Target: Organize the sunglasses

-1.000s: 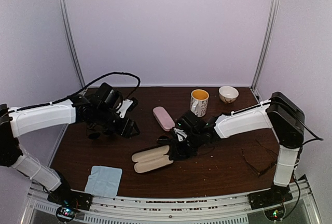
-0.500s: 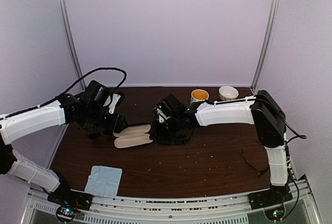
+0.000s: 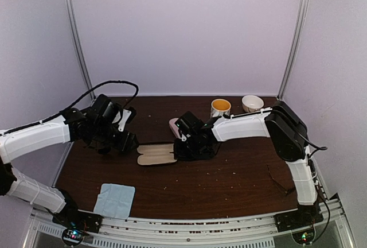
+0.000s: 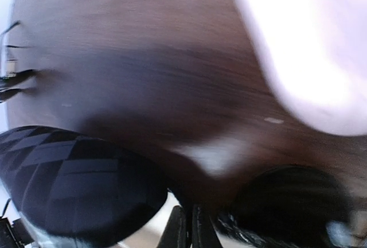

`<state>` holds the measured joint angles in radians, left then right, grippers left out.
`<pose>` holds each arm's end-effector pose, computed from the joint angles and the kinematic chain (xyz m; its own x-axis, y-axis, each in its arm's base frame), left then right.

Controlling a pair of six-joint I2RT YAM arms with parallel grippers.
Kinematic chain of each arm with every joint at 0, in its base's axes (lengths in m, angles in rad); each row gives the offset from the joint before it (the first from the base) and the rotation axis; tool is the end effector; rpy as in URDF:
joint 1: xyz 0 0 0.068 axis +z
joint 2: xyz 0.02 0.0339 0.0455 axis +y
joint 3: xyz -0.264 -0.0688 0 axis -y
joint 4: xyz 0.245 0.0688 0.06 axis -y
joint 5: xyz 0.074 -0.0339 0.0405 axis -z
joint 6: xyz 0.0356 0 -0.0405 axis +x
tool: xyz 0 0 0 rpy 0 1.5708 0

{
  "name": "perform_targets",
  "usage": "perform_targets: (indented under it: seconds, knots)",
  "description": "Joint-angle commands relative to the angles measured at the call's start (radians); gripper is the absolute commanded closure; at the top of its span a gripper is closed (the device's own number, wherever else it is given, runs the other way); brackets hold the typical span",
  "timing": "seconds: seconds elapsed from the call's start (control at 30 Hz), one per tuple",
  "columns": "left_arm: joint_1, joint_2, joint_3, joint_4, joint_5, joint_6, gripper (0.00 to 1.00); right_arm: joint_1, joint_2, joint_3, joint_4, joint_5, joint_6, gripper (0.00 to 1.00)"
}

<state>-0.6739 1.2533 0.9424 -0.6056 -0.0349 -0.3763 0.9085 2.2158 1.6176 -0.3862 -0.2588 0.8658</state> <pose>0.2007 -0.1587 0.2595 -0.7997 0.1687 -0.5762 0.3367 0.9206 -0.1979 0.2849 0.3801 0.1458 -0.9788 -0.0580 -0.1962 -0.1603 0.8131 0.5596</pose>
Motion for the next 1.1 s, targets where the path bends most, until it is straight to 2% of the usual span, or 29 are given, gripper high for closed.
perform_targets:
  seconds: [0.0, 0.3, 0.7, 0.83, 1.07]
  knots:
    - [0.002, -0.007, 0.005, 0.017, -0.008, -0.007, 0.42, -0.049, -0.059, -0.106, -0.009, 0.050, 0.015, 1.00]
    - [0.002, 0.002, 0.012, 0.023, 0.000, -0.006, 0.42, -0.134, -0.177, -0.267, 0.006, 0.100, -0.015, 1.00]
    - [0.002, 0.000, 0.010, 0.019, 0.009, -0.010, 0.42, -0.169, -0.145, -0.209, -0.026, 0.110, -0.017, 1.00]
    - [0.002, -0.003, 0.010, 0.017, 0.005, -0.010, 0.42, -0.169, -0.155, -0.210, -0.023, 0.101, -0.018, 0.80]
    - [0.002, 0.003, 0.012, 0.019, 0.010, -0.012, 0.42, -0.169, -0.189, -0.236, -0.013, 0.089, -0.021, 0.76]
